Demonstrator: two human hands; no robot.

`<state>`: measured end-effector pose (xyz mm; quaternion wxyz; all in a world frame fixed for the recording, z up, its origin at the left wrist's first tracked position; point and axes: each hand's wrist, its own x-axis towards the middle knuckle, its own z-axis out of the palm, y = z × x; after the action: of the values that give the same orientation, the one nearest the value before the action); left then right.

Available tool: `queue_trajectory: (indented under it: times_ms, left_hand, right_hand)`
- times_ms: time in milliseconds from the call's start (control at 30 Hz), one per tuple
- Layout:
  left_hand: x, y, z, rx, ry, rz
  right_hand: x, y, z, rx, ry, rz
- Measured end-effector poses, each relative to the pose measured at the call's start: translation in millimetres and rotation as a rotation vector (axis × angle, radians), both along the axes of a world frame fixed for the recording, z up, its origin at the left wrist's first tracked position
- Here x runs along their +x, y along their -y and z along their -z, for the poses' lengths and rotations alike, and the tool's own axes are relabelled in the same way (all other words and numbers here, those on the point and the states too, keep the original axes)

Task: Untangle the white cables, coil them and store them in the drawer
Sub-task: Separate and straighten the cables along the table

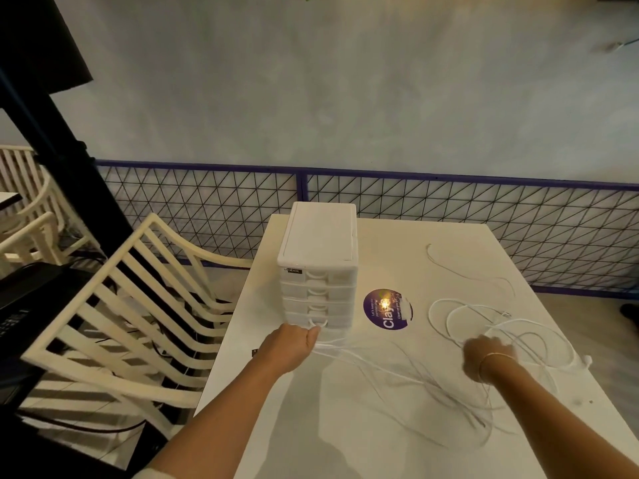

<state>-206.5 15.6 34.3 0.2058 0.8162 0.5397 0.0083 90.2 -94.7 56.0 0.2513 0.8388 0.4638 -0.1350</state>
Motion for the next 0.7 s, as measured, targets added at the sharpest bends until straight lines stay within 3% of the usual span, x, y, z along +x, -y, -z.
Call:
queue_trajectory:
  times_ms: [167, 233, 367, 500, 633, 700]
  left_hand:
    - [14.0, 8.4, -2.6, -0.046, -0.003, 0.072]
    - [20.6, 11.1, -4.7, -0.062, -0.009, 0.106]
    - [20.8, 13.0, -5.1, -0.085, 0.011, 0.114]
    - [8.1, 7.6, -2.4, -0.111, 0.05, 0.033]
    - [11.2, 9.4, -7.4, -0.137, 0.087, -0.001]
    - [15.3, 16.1, -11.1, -0.132, 0.109, 0.093]
  right_hand:
    - [-86.7, -37.5, -6.3, 0.519, -0.581, -0.272]
    - [-121.6, -46.0, -11.8, 0.52, -0.797, -0.269]
    - [-145.5, -46.5, -13.8, 0.339, -1.067, -0.06]
    - [-142.6, -44.1, -8.3, 0.185, -1.042, -0.039]
    - [-135.0, -49.1, -0.7, 0.287, -0.784, -0.288]
    - [-130.0, -52.5, 1.1, 0.355, -0.73, -0.312]
